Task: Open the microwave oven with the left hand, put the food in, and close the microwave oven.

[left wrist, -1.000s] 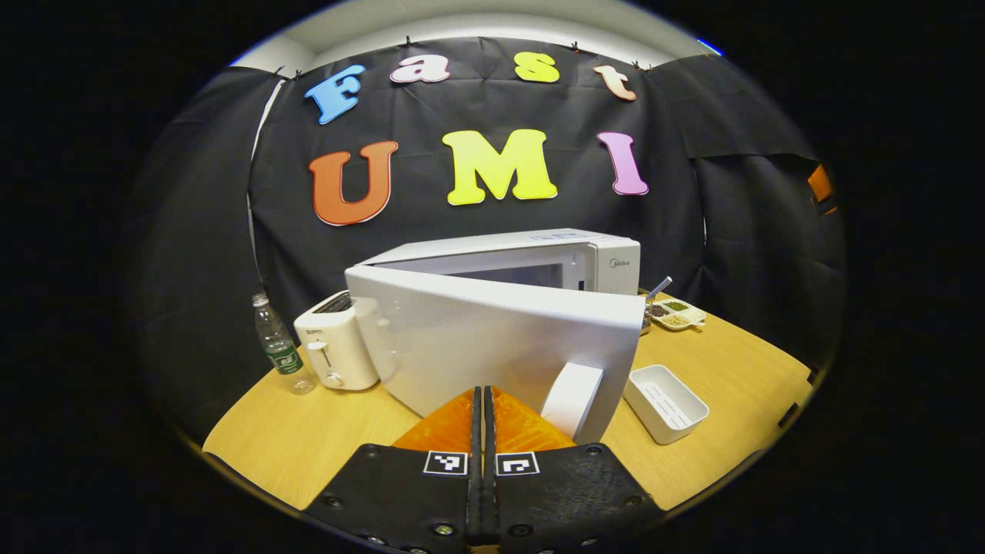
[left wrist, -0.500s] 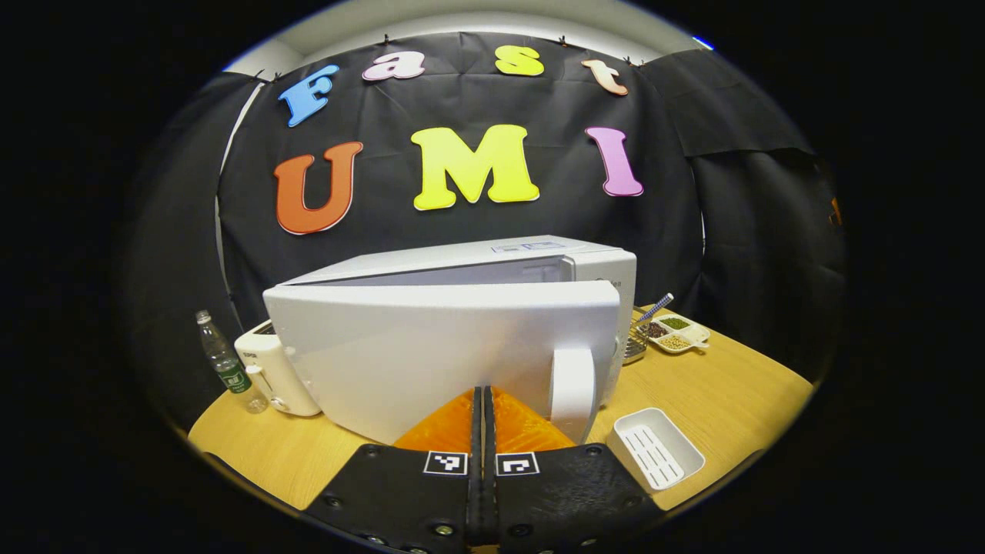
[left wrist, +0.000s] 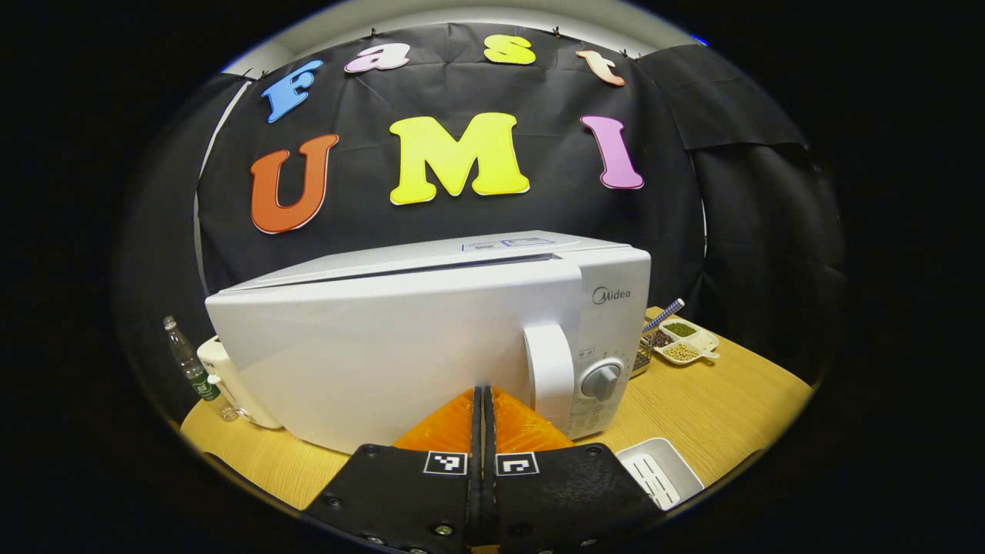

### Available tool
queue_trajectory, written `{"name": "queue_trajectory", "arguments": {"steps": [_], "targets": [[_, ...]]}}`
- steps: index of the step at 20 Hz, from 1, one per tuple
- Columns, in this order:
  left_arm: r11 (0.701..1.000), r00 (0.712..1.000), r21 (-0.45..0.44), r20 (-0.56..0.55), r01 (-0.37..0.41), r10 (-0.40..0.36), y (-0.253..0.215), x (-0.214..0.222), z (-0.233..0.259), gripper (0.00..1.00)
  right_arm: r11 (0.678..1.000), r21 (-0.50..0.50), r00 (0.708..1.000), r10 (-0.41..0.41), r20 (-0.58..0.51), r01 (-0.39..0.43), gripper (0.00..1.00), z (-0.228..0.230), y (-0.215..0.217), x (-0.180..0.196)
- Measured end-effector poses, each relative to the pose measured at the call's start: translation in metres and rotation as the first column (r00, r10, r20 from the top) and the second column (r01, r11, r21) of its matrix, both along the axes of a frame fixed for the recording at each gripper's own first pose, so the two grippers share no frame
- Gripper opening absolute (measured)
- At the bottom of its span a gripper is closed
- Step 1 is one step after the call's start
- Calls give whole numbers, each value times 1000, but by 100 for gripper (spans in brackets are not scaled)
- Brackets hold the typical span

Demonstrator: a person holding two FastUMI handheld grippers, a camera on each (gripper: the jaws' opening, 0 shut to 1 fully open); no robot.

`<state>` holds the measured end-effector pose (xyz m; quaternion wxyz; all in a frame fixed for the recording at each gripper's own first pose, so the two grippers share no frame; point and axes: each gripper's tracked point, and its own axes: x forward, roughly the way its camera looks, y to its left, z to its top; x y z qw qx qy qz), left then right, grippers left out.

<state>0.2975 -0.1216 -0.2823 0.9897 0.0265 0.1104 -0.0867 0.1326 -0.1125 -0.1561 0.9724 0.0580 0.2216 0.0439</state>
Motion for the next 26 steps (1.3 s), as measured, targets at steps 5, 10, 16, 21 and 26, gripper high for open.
{"name": "queue_trajectory", "arguments": {"steps": [5,10,16,21,26], "targets": [[1000,1000,0,13,-7,7,-2,9,3,0,1000,2,1000,6,-10,-6,100,-3,-1,5],[1000,1000,27,-14,-11,11,-6,16,2,0,1000,7,1000,10,8,-10,100,-1,0,5],[998,999,45,-8,-45,46,0,-10,9,0,1000,14,1000,21,6,-21,100,-3,4,0],[991,996,93,3,-93,93,20,-30,19,8,999,30,999,35,14,-35,100,-5,8,-6],[988,994,112,22,-110,109,31,-64,46,89,998,3,997,62,51,-62,91,6,17,-14]]}}
